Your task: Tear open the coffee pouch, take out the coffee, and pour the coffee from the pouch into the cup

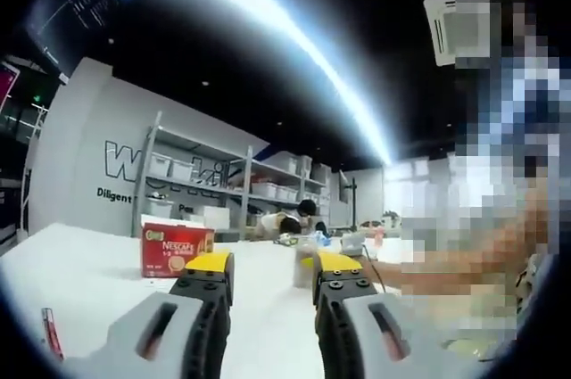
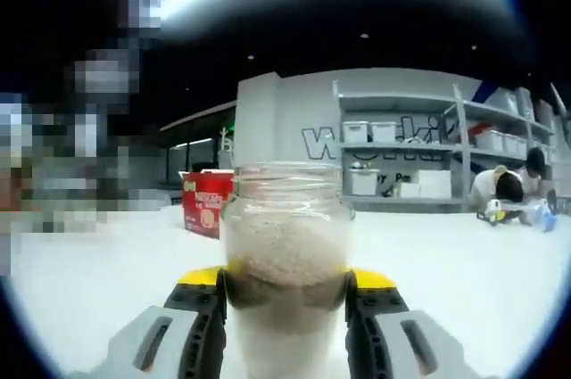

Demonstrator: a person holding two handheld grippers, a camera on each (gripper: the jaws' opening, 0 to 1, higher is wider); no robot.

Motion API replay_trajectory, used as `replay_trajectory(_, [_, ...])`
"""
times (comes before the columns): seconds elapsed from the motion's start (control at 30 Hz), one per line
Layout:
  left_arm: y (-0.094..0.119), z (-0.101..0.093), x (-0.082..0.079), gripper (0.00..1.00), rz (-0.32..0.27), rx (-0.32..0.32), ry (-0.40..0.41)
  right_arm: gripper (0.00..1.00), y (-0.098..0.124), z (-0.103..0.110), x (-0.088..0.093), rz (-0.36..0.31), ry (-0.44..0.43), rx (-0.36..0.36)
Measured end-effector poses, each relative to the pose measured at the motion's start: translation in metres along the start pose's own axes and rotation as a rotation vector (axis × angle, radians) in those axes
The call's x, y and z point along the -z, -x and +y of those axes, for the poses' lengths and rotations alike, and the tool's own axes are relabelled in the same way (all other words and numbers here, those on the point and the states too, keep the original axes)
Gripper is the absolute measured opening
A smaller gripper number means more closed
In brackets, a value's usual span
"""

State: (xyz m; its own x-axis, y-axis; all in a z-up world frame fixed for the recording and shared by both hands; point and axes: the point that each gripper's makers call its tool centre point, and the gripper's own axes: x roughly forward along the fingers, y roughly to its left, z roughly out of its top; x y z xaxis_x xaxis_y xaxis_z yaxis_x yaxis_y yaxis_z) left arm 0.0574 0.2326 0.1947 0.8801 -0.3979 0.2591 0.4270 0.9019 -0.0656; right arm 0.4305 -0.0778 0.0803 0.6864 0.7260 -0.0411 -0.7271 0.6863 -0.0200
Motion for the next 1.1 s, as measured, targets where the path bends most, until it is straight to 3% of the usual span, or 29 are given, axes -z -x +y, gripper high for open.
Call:
replay_trajectory(0.17, [-0.002, 0.000, -0.001, 0.37, -0.008, 0.001, -0.005, 0.52, -0.010, -0.040, 0.003, 0.012, -0.005, 0.056])
replay_trajectory(0.47, [-0.001, 0.002, -0.001, 0.36, -0.004, -0.003, -0.012, 0.52, -0.008, -0.097, 0.005, 0.016, -0.013, 0.182])
replay_trajectory(1.1, [-0.013, 0.010, 0.020, 0.35, 0.044, -0.019, -0.009, 0.52, 0.013, -0.161, 0.007, 0.005, -0.016, 0.361])
